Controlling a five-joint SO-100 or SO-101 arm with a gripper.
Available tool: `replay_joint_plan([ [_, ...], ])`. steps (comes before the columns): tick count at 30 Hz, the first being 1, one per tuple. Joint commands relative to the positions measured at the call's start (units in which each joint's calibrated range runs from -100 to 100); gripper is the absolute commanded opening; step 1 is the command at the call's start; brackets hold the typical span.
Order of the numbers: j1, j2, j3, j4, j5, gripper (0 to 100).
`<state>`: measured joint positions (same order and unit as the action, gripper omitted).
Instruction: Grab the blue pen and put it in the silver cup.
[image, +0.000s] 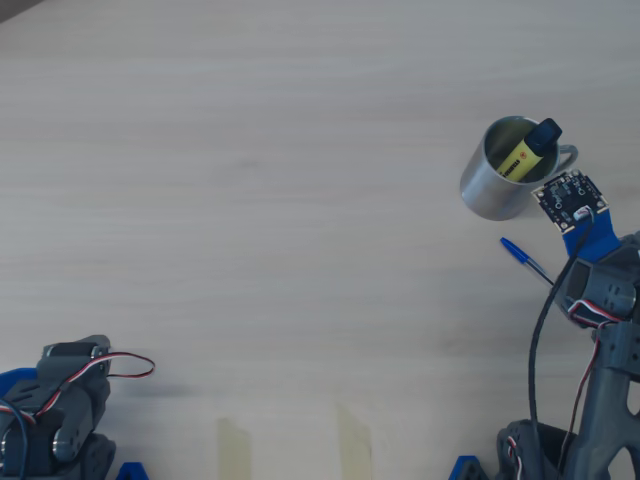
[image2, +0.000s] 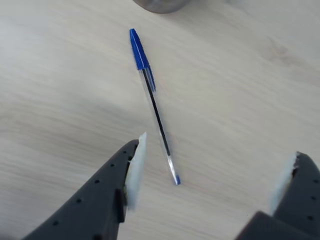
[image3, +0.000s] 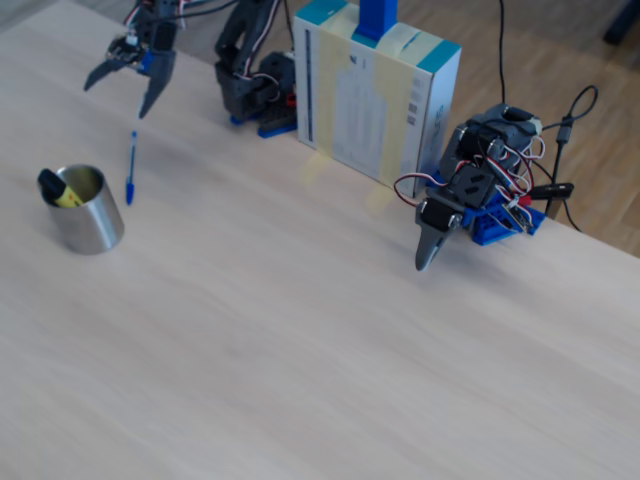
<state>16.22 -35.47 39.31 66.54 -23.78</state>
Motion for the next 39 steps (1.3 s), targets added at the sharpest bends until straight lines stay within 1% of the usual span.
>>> replay_joint_plan([
  [1, -1.21, 4.47, -5.89, -0.69, 2.03, 40],
  [5, -4.27, 10.62, -8.79, -3.52, 3.33, 40],
  [12, -10.64, 19.01, -9.79, -10.47, 3.27, 40],
  [16, -13.08, 22.01, -13.78, -10.47, 3.43, 40],
  [24, -13.52, 28.57, -16.5, -9.44, 3.12, 40],
  [32, -13.95, 29.32, -12.6, -9.78, 2.81, 40],
  [35, -13.43, 29.24, -10.24, -9.87, 0.47, 40],
  [39, -13.78, 29.16, -7.52, -12.79, -0.42, 40],
])
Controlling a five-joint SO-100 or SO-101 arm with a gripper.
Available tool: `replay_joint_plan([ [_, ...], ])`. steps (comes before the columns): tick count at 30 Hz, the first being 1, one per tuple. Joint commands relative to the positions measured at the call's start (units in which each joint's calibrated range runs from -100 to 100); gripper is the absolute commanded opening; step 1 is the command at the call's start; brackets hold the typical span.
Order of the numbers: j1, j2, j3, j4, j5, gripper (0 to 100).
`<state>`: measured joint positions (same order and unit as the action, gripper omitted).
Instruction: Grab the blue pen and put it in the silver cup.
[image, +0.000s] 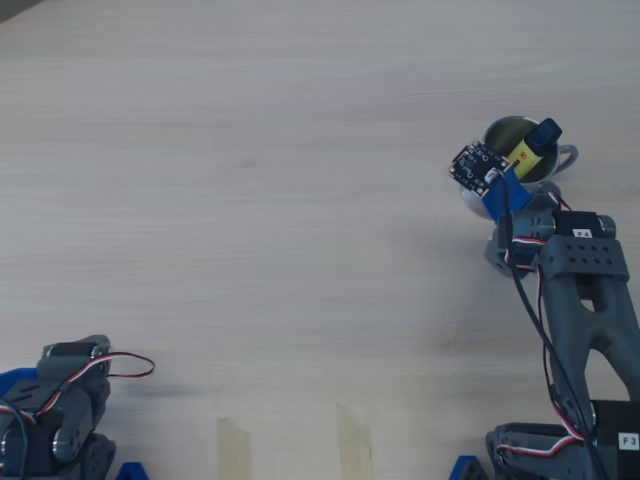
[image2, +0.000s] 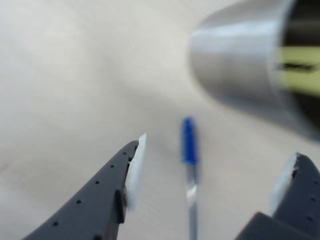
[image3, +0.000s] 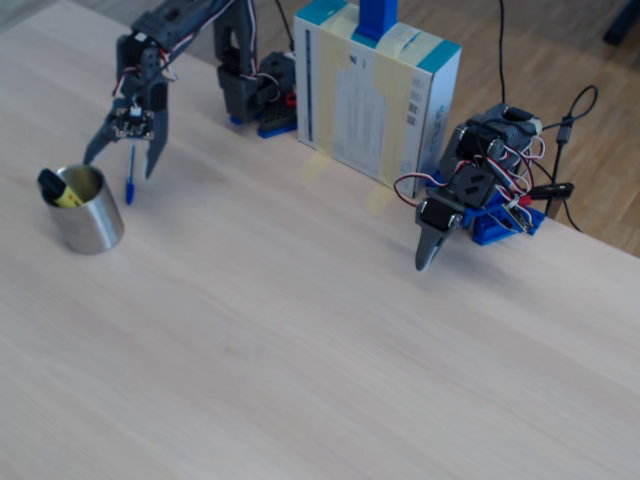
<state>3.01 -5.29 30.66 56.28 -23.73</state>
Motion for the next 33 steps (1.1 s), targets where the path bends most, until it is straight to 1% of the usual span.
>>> replay_joint_plan([
  [1, -0.65, -1.02, 1.95, -3.22, -0.52, 40],
  [11, -0.13, -5.84, 8.12, -3.82, -0.68, 40],
  [15, -0.04, -7.51, 9.93, -3.9, -2.55, 40],
  [18, 0.22, -8.26, 10.75, -3.9, -2.6, 40],
  [24, 3.62, -8.34, 15.01, -3.99, -4.94, 39],
  [29, 4.06, -8.26, 17.82, -7.42, -5.2, 39],
  [33, 5.11, -8.09, 23.26, -13.68, -5.2, 39],
])
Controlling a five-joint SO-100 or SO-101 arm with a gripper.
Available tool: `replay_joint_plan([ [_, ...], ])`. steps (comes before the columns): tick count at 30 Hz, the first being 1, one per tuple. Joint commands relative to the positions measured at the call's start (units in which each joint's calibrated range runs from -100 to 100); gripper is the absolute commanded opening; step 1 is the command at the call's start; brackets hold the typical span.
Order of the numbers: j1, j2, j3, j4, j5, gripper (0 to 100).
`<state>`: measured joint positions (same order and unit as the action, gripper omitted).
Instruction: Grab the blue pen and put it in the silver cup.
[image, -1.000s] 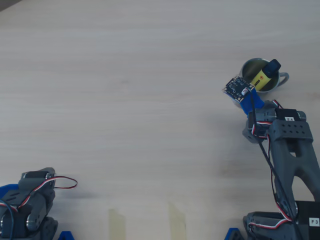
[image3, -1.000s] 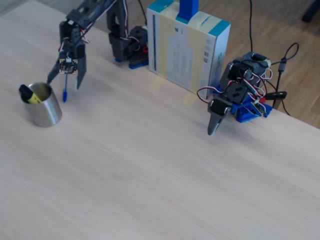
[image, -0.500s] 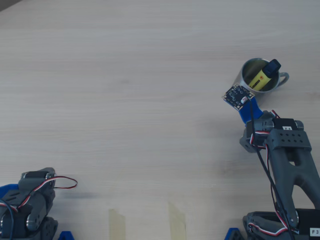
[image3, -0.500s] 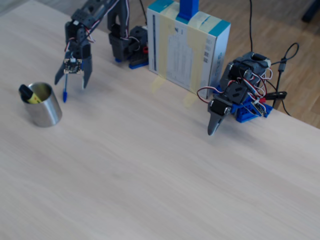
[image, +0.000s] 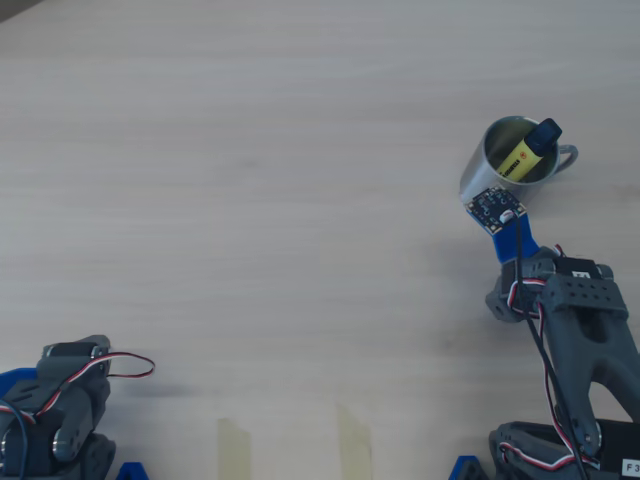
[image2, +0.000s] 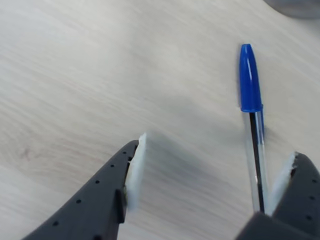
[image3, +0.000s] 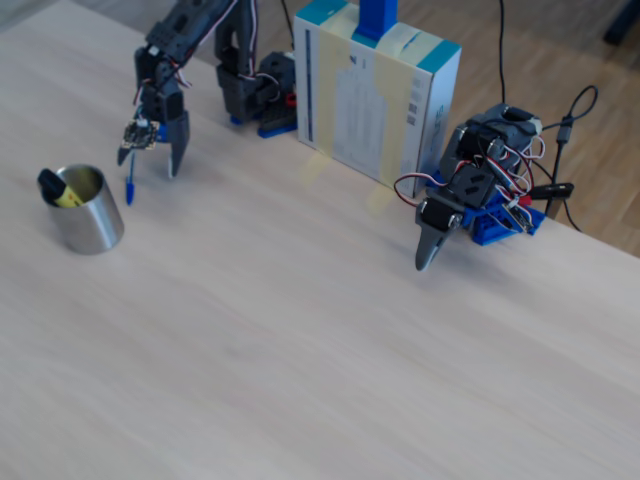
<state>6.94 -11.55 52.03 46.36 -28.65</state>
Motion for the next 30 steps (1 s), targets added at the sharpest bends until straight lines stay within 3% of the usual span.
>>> replay_joint_plan([
  [1, 1.35, -1.84, 2.8, -5.05, -0.02, 39],
  [30, 5.01, -1.09, 4.16, -11.31, -0.28, 39],
])
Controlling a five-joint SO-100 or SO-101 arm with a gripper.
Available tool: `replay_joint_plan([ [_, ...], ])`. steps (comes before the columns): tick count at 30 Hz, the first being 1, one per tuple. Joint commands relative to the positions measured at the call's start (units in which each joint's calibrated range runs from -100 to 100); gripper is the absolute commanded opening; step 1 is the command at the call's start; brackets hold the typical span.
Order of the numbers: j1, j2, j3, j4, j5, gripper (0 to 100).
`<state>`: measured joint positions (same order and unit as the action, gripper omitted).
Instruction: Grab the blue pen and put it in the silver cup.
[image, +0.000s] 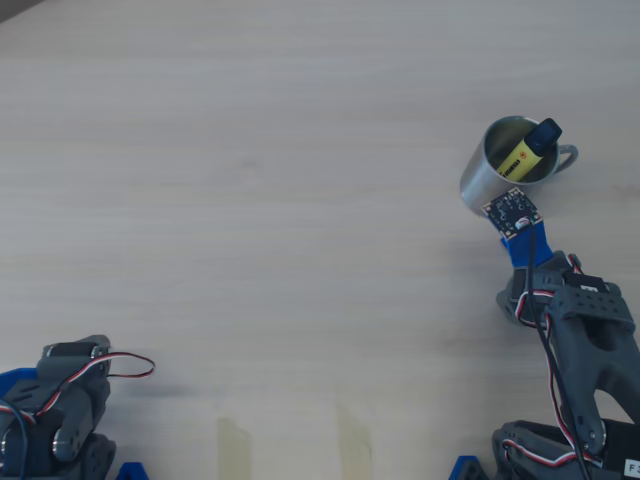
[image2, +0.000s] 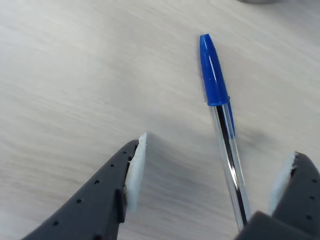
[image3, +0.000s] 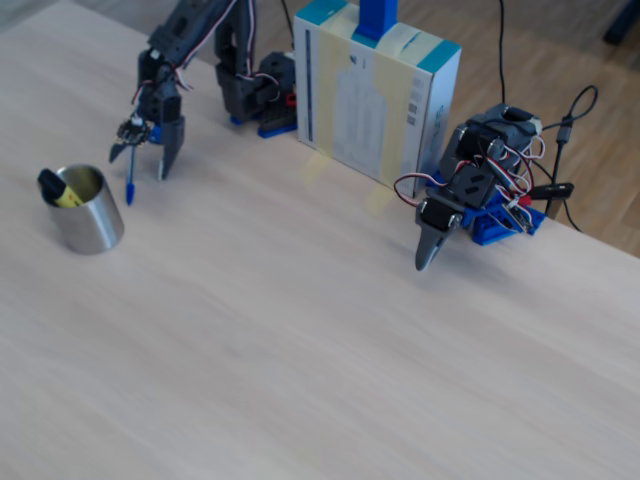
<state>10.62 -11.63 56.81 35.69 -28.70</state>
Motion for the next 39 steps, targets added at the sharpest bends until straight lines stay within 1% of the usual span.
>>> replay_joint_plan([
  [1, 1.6, -1.01, -0.62, -0.64, -0.23, 39],
  [11, 2.47, 1.49, -1.43, -0.81, -0.28, 39],
  [19, 2.38, 5.31, -5.52, 1.76, -0.28, 39],
  [25, 2.56, 5.48, -5.7, 1.94, -0.33, 39],
  [27, 2.56, 5.48, -5.7, 1.94, -0.33, 37],
  [33, 2.64, 5.31, -5.15, 2.02, -1.84, 21],
  [35, 2.64, 5.31, -5.15, 2.02, -1.84, 19],
  [39, 2.64, 5.23, -5.15, 1.94, -1.84, 19],
])
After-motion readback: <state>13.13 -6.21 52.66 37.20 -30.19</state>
